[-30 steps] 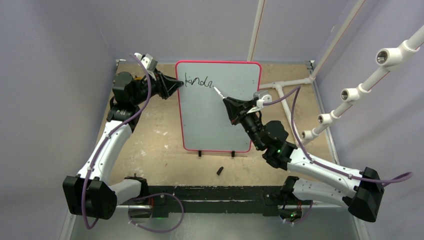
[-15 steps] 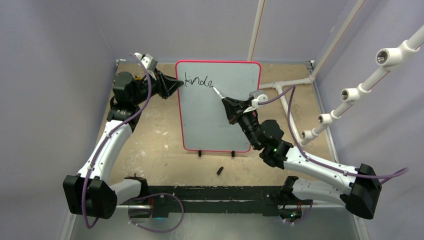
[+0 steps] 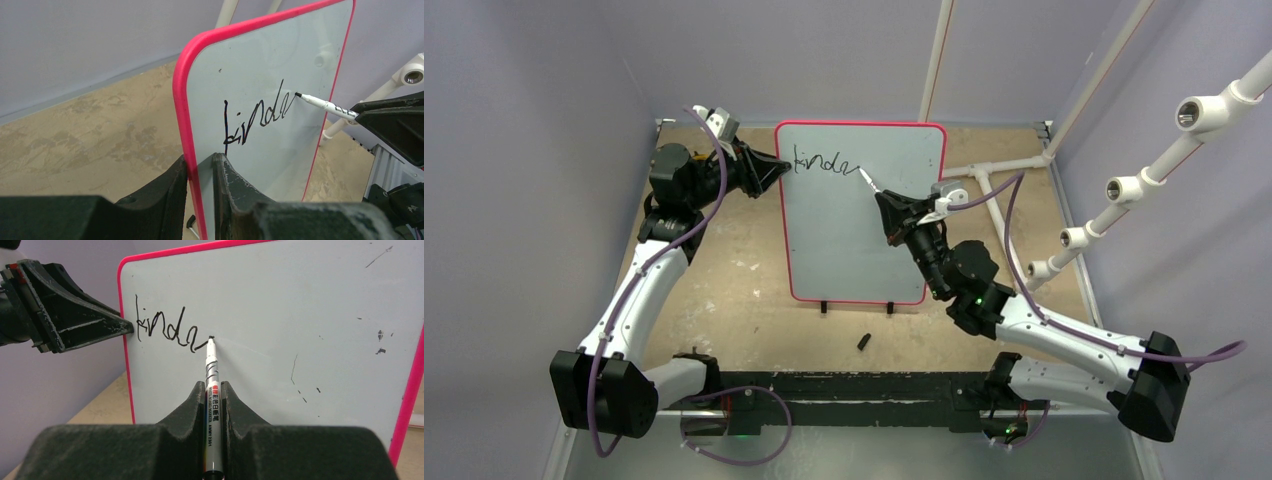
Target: Write a sentence on the whiteboard
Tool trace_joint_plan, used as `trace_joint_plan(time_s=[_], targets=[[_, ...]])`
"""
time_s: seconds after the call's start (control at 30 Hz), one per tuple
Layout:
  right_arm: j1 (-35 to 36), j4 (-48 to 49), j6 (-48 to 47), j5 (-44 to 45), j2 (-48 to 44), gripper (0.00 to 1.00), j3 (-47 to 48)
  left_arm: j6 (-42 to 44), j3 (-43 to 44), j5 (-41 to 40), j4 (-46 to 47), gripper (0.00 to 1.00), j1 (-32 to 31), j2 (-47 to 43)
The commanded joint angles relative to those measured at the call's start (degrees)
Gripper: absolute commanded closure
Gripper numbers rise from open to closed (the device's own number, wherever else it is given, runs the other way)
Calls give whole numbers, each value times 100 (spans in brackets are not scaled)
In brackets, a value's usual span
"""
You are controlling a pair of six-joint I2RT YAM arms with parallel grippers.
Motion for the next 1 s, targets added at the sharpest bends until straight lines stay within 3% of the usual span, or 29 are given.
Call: trace_joint_plan(time_s=[0.0,0.97], targets=[[-22,364,-248,-13,157,100,295,62,-59,44,11,100,15,52],[-20,-229,229,-80,2,100,-104,60,-54,44,9,100,15,43]])
